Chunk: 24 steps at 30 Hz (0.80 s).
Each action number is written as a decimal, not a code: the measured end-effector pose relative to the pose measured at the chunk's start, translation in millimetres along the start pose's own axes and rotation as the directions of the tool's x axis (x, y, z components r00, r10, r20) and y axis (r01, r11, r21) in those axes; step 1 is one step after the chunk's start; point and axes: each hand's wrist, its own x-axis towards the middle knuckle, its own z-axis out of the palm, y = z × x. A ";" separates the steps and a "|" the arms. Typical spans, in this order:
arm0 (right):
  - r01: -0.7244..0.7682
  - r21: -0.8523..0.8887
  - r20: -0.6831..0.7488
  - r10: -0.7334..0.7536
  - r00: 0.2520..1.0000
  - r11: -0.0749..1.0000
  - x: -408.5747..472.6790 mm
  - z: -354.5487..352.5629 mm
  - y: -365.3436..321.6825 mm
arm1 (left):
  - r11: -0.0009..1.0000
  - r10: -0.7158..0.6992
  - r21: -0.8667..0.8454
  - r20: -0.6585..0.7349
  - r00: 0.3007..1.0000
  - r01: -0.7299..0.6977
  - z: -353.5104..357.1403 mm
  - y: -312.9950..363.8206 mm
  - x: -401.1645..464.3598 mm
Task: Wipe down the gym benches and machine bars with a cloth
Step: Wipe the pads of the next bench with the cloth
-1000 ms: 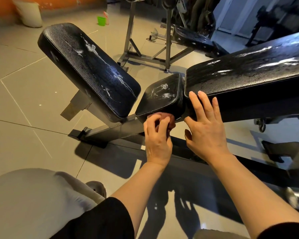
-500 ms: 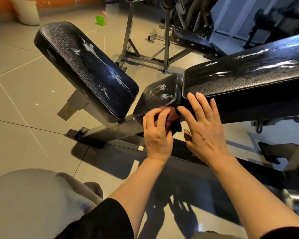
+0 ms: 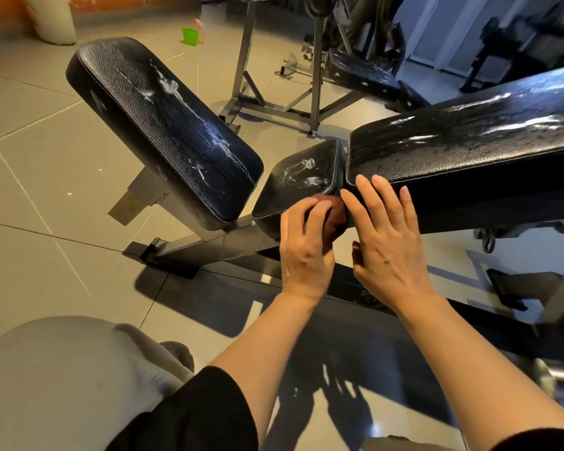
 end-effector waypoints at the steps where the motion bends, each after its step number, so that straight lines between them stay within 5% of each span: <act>1: -0.003 0.002 0.003 0.003 1.000 1.000 -0.3 0.4 0.2 | 1.000 0.014 0.015 0.000 1.000 -0.014 1.6 0.2 5.6; 4: 0.001 0.010 0.005 -0.001 1.000 1.000 -0.6 0.6 -0.2 | 0.994 0.062 0.086 0.091 0.994 -0.070 0.1 -9.6 -4.3; 8: 0.005 0.018 0.010 -0.005 1.000 1.000 -0.6 1.4 0.3 | 0.996 -0.046 0.089 0.184 0.982 0.029 -7.0 -15.6 -21.0; 15: 0.065 0.269 -0.110 -0.036 0.993 0.961 -5.5 -8.4 -12.8 | 0.980 -0.158 -0.107 0.084 0.984 0.167 -29.7 0.1 -23.8; 19: -0.044 0.672 0.179 -0.104 0.978 0.739 -8.0 -18.3 -23.5 | 0.966 -0.185 -0.144 0.187 0.965 0.213 -47.1 12.0 -24.7; 24: -0.219 0.812 0.233 0.043 0.971 0.541 -13.9 -36.4 -29.1 | 0.989 -0.061 -0.116 0.274 0.960 0.096 -68.7 28.3 -17.5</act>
